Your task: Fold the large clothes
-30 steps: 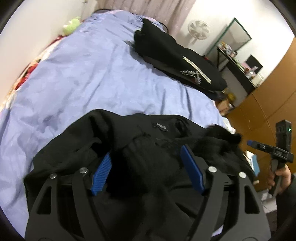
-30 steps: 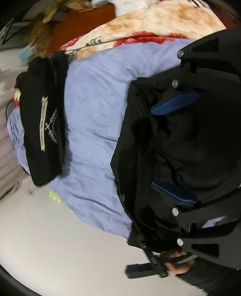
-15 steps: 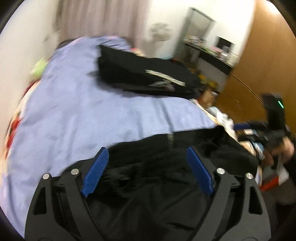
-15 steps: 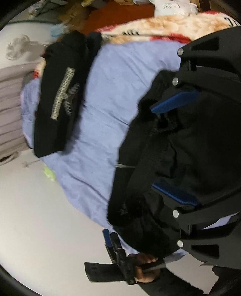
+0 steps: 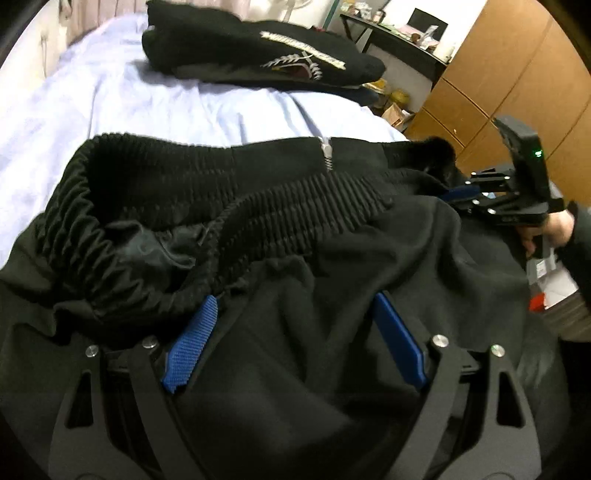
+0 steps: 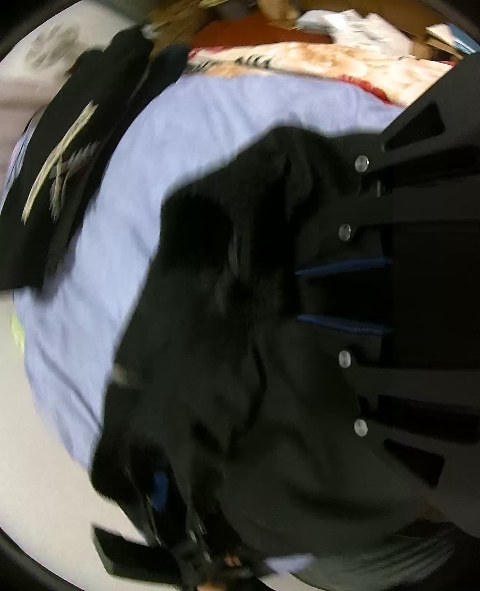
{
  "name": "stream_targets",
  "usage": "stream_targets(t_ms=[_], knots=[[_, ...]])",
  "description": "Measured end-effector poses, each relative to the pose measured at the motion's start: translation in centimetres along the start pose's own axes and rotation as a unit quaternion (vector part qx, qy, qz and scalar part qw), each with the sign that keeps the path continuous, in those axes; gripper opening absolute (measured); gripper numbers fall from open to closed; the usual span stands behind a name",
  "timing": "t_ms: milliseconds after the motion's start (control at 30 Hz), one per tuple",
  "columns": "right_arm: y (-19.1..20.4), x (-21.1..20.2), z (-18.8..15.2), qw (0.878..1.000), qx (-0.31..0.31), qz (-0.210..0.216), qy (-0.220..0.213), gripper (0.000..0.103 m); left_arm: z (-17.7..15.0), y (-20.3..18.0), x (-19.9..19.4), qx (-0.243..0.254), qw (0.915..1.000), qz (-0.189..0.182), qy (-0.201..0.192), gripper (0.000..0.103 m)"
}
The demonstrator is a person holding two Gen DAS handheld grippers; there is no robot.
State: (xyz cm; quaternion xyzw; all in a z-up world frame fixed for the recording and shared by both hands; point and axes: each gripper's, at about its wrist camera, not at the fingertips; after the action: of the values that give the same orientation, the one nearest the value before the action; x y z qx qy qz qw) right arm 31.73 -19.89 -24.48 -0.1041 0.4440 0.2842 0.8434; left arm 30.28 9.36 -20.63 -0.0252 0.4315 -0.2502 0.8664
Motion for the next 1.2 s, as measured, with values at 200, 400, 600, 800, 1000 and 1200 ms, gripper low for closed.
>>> stream_targets(t_ms=[200,400,600,800,1000,1200], knots=[[-2.3,1.7,2.8,1.000,0.011,0.000,-0.010,0.020,2.4,0.5,1.0,0.081,0.9966,0.000,0.011,0.084],[-4.7,3.9,3.2,0.998,0.051,-0.027,-0.038,0.000,2.2,3.8,0.4,0.076,0.9920,0.033,-0.096,0.080],[-5.9,5.8,1.0,0.995,0.094,-0.012,-0.037,0.000,0.4,7.5,2.1,0.001,0.9939,0.032,-0.106,0.059],[-6.2,7.5,0.4,0.994,0.104,-0.011,-0.015,0.000,-0.2,9.2,4.4,-0.035,0.9959,0.033,-0.077,0.052],[-4.1,3.7,2.8,0.997,0.075,-0.033,-0.014,0.007,2.2,5.9,2.5,-0.008,0.9957,0.058,-0.072,0.055],[1.6,-8.3,0.8,0.994,0.071,-0.027,-0.083,0.011,3.1,-0.4,-5.2,-0.018,0.9923,0.051,-0.112,0.062]])
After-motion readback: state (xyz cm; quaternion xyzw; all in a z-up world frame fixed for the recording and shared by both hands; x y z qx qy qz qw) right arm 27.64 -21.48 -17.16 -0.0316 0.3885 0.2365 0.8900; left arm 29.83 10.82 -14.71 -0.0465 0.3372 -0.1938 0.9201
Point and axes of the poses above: each gripper's, at about its wrist camera, not at the fingertips, and x roughly the way its jaws point, y to its left, z to its top, and after that the axes turned 11 degrees about -y, right-handed
